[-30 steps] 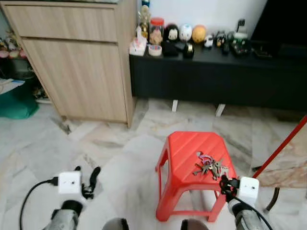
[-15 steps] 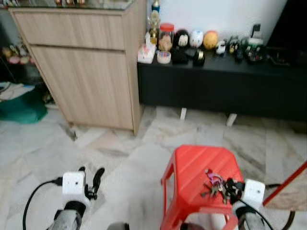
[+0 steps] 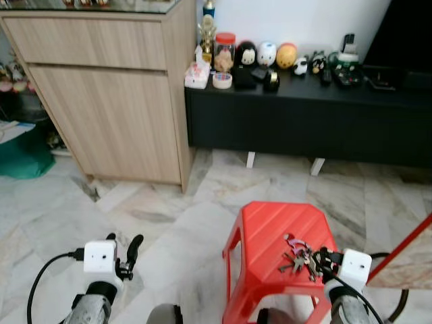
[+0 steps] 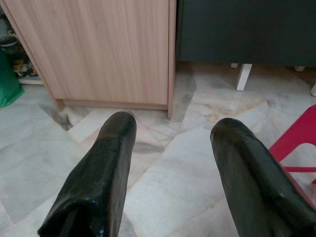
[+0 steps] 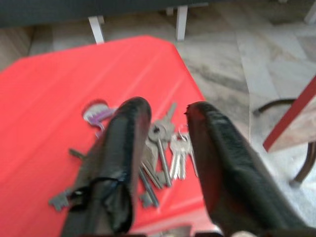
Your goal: Hang keys on a hook
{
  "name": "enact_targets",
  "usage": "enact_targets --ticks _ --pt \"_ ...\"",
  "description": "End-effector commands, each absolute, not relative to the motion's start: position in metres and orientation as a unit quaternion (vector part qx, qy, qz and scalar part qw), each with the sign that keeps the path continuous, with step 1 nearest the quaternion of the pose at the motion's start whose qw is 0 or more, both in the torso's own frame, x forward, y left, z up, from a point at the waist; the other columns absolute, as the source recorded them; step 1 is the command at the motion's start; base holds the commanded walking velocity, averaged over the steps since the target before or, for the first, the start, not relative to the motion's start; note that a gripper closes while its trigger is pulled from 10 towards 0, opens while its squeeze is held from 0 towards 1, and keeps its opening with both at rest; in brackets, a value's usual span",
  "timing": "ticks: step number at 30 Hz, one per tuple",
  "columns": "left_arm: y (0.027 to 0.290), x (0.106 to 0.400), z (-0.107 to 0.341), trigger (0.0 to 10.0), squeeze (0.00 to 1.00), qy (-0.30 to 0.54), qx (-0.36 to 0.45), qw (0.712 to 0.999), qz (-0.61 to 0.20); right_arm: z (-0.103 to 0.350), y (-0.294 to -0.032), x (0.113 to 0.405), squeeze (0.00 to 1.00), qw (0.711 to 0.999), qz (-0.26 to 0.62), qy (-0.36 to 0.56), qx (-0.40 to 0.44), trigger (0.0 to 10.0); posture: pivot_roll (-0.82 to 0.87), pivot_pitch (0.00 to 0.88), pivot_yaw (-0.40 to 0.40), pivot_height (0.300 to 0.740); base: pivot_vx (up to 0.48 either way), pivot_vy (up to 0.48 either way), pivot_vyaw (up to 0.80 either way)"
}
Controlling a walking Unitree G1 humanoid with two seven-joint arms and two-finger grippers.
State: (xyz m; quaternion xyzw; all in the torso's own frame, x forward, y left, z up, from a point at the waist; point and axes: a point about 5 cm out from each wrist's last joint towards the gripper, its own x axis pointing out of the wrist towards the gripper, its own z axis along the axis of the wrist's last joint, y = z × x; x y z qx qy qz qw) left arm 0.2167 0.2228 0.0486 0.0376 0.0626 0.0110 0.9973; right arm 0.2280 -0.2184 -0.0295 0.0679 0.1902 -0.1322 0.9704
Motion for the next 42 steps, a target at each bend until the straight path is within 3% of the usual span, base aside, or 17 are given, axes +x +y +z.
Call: enact_targets --ticks 1,12,13,18,24,42 --pt "0.222 0.216 0.048 10.0 0.00 0.068 0.041 0.997 0.007 -0.033 -0.220 0.227 1.00 0.965 -0.138 0.210 0.072 10.0 0.08 0.021 -0.049 0.625 0.000 0.000 0.00" --pt "0.218 0.220 0.048 10.0 0.00 0.069 0.038 0.997 0.004 -0.030 -0.218 0.227 1.00 0.971 -0.119 0.195 0.069 10.0 0.08 0.035 -0.040 0.625 0.000 0.000 0.00" --pt "0.217 0.221 0.048 10.0 0.00 0.068 0.038 0.997 0.001 -0.029 -0.217 0.228 0.00 0.972 -0.115 0.191 0.069 10.0 0.08 0.036 -0.040 0.625 0.000 0.000 0.00" --pt "0.214 0.223 0.050 10.0 0.00 0.060 0.045 0.997 -0.003 -0.030 -0.218 0.228 0.00 0.971 -0.114 0.196 0.070 10.0 0.09 0.036 -0.042 0.625 0.000 0.000 0.00" --pt "0.215 0.219 0.049 10.0 0.00 0.061 0.046 0.997 0.003 -0.015 -0.216 0.262 0.00 0.970 -0.108 0.210 0.065 10.0 0.09 0.041 -0.055 0.625 0.000 -0.302 0.00" --pt "0.217 0.217 0.045 10.0 0.00 0.067 0.040 0.997 0.024 -0.003 -0.208 0.279 0.00 0.975 -0.085 0.197 0.063 10.0 0.09 0.038 -0.073 0.625 0.000 -0.034 0.00"
